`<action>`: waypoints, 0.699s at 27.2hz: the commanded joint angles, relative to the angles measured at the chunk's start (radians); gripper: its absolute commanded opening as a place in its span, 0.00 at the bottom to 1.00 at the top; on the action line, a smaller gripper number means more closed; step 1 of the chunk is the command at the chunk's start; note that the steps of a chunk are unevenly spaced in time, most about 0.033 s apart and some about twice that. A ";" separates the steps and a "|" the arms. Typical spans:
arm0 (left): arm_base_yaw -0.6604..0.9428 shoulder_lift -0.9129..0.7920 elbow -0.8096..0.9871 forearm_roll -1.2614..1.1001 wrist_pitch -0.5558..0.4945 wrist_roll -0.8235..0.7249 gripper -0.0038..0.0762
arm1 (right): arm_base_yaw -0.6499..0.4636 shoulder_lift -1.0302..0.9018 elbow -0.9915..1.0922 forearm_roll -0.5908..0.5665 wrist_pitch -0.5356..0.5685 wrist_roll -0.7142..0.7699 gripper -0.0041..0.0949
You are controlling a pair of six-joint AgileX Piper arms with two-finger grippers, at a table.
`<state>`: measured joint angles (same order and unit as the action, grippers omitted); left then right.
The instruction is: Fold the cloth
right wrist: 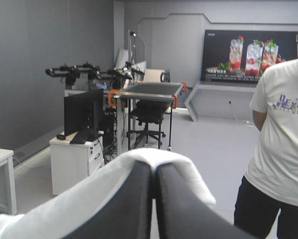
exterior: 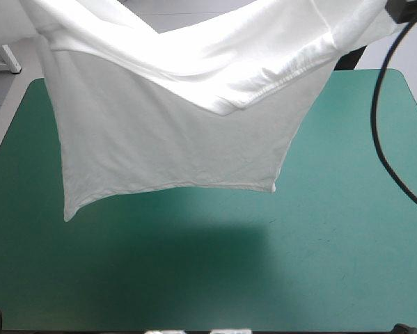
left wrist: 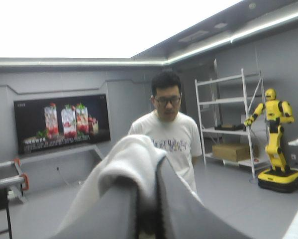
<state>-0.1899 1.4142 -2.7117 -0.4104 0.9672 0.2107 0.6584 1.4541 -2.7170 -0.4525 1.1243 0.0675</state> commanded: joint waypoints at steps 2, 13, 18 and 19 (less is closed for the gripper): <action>-0.007 -0.015 -0.065 -0.023 -0.084 0.001 0.04 | -0.007 -0.011 -0.030 0.017 -0.099 -0.021 0.03; -0.007 0.129 0.108 0.086 0.072 -0.006 0.04 | -0.020 0.178 -0.028 -0.219 0.029 0.117 0.02; -0.007 0.240 0.235 0.171 0.164 -0.031 0.04 | -0.175 0.317 -0.028 -0.073 0.114 0.137 0.02; -0.007 0.261 0.254 0.194 0.164 -0.042 0.04 | -0.220 0.350 -0.028 -0.015 0.124 0.137 0.02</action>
<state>-0.1899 1.6592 -2.4974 -0.2680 1.1772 0.1982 0.5317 1.7690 -2.7356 -0.5350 1.2502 0.1928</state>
